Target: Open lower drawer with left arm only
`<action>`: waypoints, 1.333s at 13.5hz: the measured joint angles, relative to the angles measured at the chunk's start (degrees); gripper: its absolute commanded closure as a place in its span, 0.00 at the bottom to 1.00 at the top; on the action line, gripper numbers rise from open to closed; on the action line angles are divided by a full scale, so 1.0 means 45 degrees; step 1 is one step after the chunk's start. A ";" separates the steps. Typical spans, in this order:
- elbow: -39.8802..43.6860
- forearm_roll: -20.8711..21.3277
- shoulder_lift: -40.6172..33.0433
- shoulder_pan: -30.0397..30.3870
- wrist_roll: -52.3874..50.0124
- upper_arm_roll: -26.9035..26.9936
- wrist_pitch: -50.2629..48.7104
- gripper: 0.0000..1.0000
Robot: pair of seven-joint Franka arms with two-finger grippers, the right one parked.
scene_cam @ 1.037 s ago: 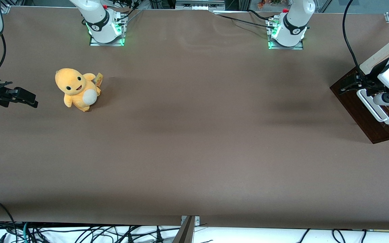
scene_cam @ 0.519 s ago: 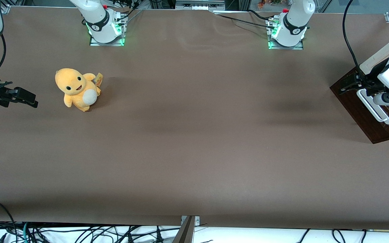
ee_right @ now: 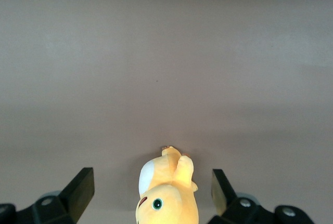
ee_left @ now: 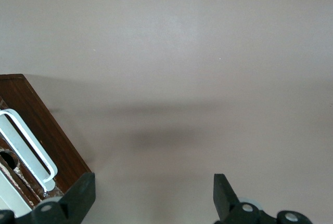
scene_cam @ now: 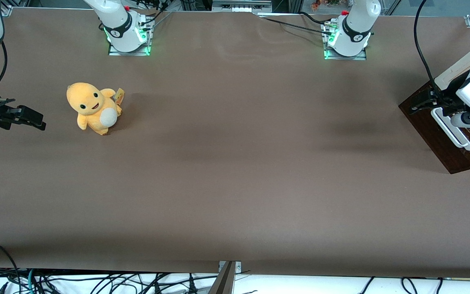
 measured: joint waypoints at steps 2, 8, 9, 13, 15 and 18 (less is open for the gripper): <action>0.0000 0.0000 0.0000 0.0000 0.0000 0.0000 -0.0008 0.00; 0.0000 0.0000 0.0000 0.0000 0.0000 0.0000 -0.0023 0.00; 0.0000 0.0000 0.0000 0.0000 0.0000 0.0000 -0.0024 0.00; 0.0000 0.0000 0.0006 0.0000 0.0000 0.0000 -0.0041 0.00; -0.0002 0.0000 0.0028 0.0001 -0.0013 0.0000 -0.0065 0.00; -0.0019 0.0553 0.0259 -0.0004 -0.0439 0.0002 -0.0114 0.00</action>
